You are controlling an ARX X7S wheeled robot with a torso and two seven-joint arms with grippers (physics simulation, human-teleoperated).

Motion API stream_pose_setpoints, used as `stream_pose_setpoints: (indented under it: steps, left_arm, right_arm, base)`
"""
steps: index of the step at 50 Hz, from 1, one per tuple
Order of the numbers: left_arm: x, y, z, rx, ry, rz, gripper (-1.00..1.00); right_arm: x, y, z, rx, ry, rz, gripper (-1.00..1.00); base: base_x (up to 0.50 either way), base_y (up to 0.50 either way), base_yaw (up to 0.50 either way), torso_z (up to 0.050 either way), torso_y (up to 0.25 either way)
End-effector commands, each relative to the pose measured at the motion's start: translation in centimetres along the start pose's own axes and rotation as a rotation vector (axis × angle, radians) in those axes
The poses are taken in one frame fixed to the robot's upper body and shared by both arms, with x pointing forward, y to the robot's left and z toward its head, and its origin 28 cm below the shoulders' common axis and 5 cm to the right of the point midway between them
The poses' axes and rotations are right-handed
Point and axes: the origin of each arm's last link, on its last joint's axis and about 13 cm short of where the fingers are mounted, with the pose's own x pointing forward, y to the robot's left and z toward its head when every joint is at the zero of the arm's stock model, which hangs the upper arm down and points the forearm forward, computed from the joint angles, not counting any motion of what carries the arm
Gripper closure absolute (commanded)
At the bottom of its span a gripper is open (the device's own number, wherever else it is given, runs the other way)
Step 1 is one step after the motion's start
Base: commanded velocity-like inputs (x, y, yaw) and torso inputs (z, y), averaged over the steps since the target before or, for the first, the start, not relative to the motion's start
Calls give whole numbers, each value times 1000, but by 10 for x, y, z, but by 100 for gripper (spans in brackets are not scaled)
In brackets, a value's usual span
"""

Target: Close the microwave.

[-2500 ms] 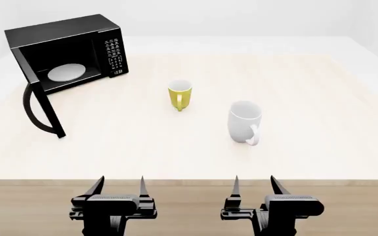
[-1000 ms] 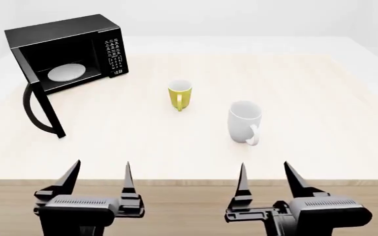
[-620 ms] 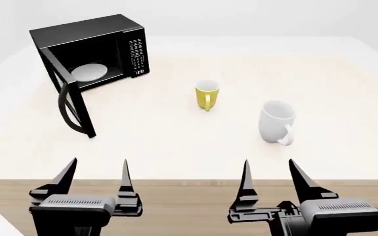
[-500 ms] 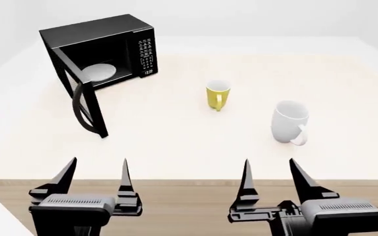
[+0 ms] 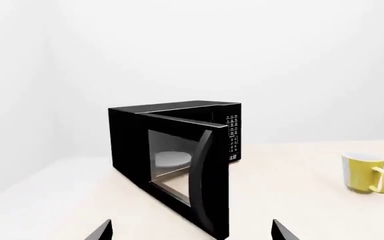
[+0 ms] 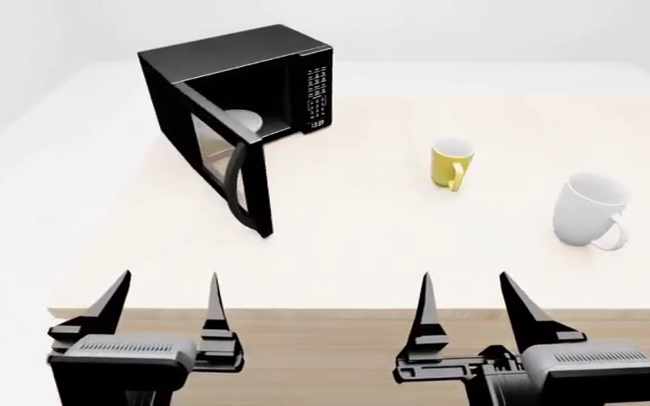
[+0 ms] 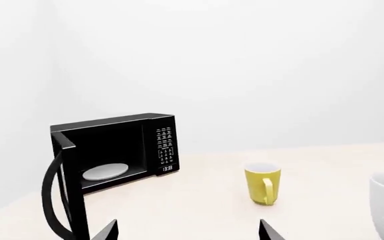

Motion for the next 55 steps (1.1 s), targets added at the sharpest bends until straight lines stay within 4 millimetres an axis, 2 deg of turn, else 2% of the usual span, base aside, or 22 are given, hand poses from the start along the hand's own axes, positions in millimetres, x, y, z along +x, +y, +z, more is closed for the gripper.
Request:
stream_pose_setpoints:
  steps: [1,7,10,24,31,55]
  left_arm:
    - [-1,0,1,-2,-1,0,-100]
    - [-2,-1,1,-1,0,-2,-100]
    - [-2,-1,1,-3,-1,-4,-100]
    - [1,0,0,-1,-3,-2,-100]
    - [1,0,0,-2,-4,-4,-100]
    - [-1,0,2,-5,-4,-7,-100]
  right_arm:
    - [0,0,1,-20,-7,-3,-100]
    - [0,0,1,-42,-14,-18,-100]
    - [-2,0,5,1,-44,7,-100]
    - [1,0,2,7,-34,5,-100]
    - [0,1,3,-3,-47,15,-100]
    - [-3,2,4,-15,-55,25,-100]
  base:
    - [0,82,0,0,0]
    - [0,0,0,0,0]
    - [77,0,0,0,0]
    - [500,0,0,0,0]
    - [95,0,0,0,0]
    - [0,472,0,0,0]
